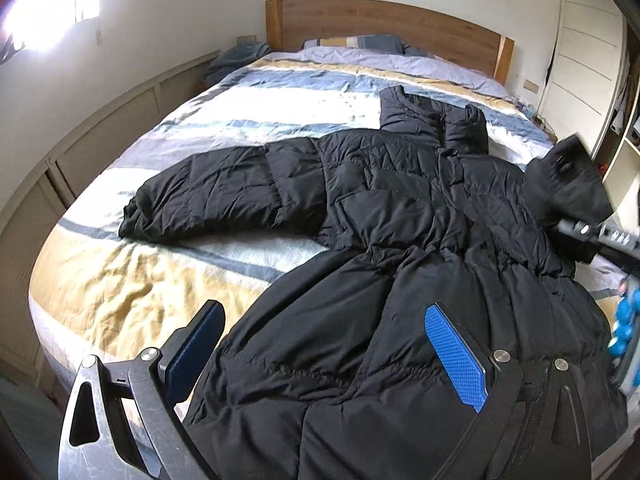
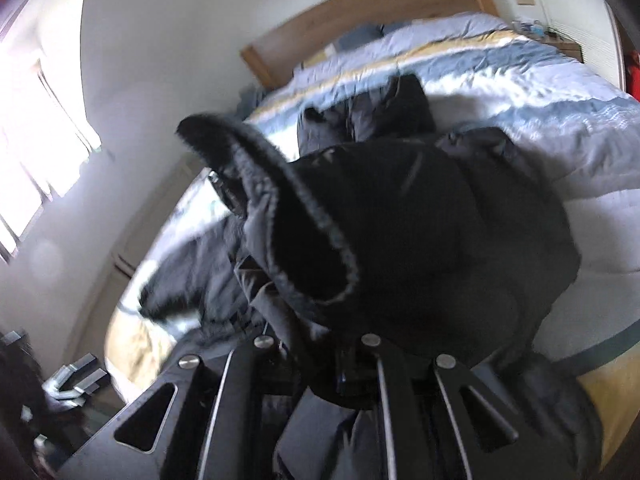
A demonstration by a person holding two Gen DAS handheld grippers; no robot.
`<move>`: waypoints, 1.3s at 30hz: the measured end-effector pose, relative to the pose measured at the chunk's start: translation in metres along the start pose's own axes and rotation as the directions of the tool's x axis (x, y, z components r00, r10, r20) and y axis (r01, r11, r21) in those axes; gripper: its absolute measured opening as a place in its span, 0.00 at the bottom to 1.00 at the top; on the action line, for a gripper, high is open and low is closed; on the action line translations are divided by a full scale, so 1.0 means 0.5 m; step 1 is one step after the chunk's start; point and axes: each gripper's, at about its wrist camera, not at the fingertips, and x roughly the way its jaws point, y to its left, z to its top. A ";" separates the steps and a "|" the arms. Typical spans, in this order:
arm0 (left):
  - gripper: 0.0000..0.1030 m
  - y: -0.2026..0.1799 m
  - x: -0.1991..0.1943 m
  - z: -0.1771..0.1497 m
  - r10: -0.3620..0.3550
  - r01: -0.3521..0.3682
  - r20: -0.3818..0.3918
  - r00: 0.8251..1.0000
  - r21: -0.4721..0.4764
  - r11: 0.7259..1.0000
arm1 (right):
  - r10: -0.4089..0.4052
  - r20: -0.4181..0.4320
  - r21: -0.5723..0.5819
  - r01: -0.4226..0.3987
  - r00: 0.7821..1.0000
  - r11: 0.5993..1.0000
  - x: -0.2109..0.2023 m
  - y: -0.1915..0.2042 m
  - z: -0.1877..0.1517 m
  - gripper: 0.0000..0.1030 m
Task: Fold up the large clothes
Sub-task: 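Lift the cuff with the right tool and fold the sleeve across the body, then move the left tool toward the other sleeve cuff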
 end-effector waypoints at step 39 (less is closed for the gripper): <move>0.96 -0.486 0.241 0.177 -0.082 0.088 -0.121 0.989 0.048 0.995 | -0.188 0.122 -0.108 0.201 0.975 0.974 -0.126 -0.217 0.088 0.66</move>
